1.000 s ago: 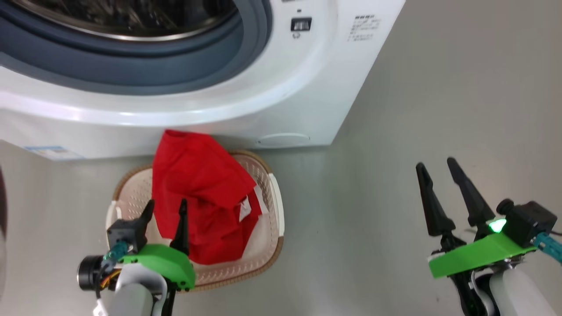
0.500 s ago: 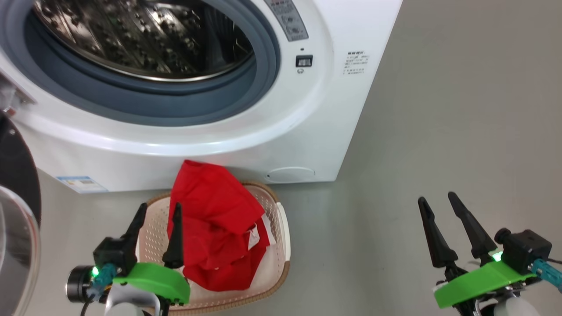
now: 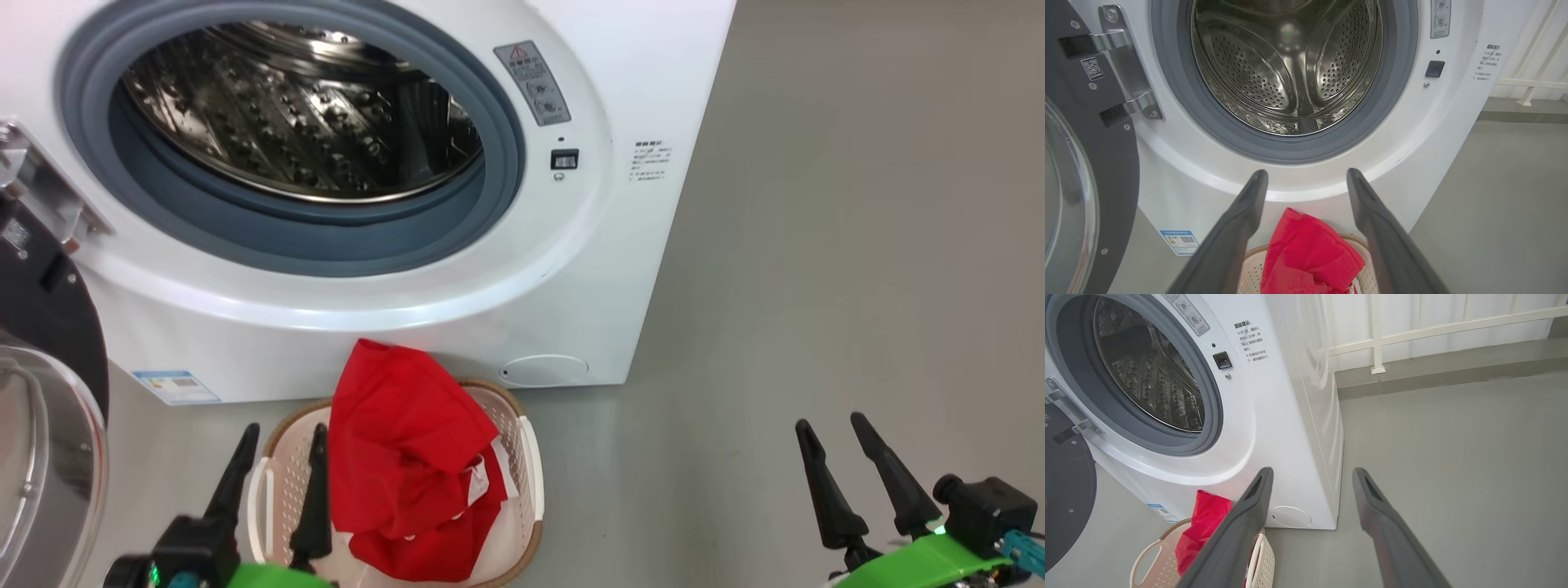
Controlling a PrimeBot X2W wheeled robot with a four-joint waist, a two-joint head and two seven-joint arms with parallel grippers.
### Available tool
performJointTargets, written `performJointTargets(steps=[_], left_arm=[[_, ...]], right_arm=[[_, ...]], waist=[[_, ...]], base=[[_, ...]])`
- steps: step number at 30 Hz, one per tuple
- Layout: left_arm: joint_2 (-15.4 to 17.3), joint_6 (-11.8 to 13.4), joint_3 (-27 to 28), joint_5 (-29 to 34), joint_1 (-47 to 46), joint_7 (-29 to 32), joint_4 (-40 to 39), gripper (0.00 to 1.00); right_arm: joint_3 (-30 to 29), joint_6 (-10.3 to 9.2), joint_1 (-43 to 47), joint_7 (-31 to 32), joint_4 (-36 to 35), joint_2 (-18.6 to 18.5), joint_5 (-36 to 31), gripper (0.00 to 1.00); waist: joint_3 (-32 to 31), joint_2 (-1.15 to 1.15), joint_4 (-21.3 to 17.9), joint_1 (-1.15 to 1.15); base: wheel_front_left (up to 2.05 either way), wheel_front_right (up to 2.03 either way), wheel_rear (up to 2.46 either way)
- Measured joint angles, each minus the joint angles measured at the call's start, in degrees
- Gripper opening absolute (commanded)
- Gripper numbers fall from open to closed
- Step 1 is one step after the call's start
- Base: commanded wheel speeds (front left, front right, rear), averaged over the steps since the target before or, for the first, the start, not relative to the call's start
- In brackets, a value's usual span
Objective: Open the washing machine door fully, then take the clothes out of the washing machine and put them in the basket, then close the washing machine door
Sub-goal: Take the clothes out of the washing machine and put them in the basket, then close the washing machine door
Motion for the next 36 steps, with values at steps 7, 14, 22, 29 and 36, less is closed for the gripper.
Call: performJointTargets(steps=[7, 14, 22, 29, 36], left_arm=[[0.14, 0.09, 0.96, 0.38, 5.21, 0.00, -5.02, 1.00], [0.19, 0.62, 0.73, 0.30, 6.61, 0.00, -5.88, 1.00], [0.21, 1.13, 0.08, 0.20, 6.61, 0.00, -6.32, 1.00], [0.22, 1.19, -0.04, 0.13, 6.61, 0.00, -6.22, 1.00], [0.29, 1.19, -0.24, 0.13, 6.61, 0.00, -6.15, 1.00]], right_arm=[[-0.87, 0.00, 1.98, 0.00, -0.03, 0.16, 0.00, 1.00], [-1.70, 0.00, 2.13, 0.00, -0.14, 0.16, 0.00, 1.00], [-1.69, 0.00, 2.14, 0.00, -0.15, 0.15, -0.01, 1.00], [-1.69, 0.00, 2.17, 0.00, -0.15, 0.18, -0.01, 1.00], [-1.66, 0.00, 2.77, 0.00, -0.12, 0.21, -0.01, 1.00]], waist=[[-1.40, 0.00, -0.08, 0.00], [-1.62, 0.00, 0.14, 0.00], [-1.86, 0.00, 0.24, 0.00], [-2.14, 0.00, 0.17, 0.00], [-2.51, 0.00, 0.01, 0.00]], base=[[0.00, 0.00, 0.00], [0.00, 0.00, 0.00], [0.00, 0.00, 0.00], [-0.34, 0.34, 0.00], [-1.29, 1.28, 0.02]])
